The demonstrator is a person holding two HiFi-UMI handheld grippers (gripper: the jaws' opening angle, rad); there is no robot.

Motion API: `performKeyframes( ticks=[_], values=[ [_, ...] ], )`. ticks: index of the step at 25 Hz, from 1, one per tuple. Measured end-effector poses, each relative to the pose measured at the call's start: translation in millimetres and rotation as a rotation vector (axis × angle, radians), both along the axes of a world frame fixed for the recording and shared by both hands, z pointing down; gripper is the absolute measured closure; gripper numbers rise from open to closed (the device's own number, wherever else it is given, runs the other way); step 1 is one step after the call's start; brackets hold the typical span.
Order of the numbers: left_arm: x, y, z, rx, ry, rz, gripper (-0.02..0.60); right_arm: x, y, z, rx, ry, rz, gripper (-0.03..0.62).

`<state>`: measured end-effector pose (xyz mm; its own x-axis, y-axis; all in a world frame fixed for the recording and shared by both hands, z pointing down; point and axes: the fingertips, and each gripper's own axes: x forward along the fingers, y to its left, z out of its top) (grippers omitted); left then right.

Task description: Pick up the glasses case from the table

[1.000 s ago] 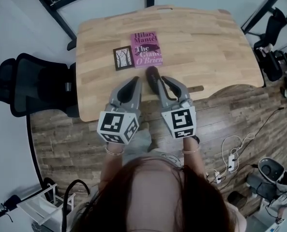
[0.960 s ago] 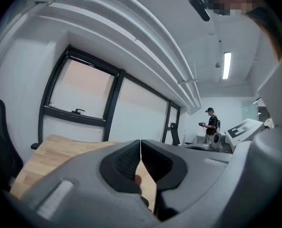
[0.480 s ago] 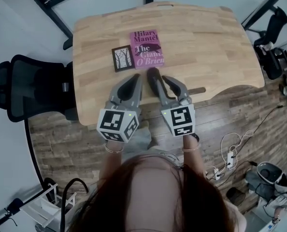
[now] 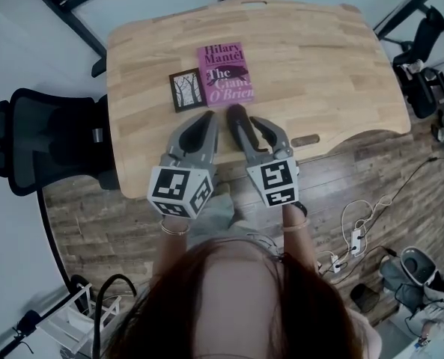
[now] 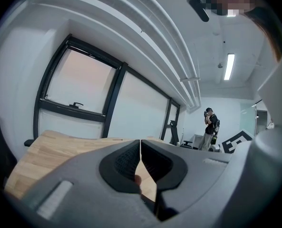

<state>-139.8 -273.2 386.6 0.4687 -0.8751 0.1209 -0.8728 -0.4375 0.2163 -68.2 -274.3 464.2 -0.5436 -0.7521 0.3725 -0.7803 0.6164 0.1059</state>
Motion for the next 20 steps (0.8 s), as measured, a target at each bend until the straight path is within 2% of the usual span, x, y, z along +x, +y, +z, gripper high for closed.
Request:
performKeyframes(
  ticks=[8, 20],
  values=[
    [5, -12, 11, -0.027, -0.001, 0.018, 0.571, -3, -9, 26, -0.061, 0.024, -0.019, 0.431],
    [8, -35, 24, -0.059, -0.009, 0.051, 0.571, -2, -28, 63, -0.147, 0.04, -0.003, 0.384]
  ],
)
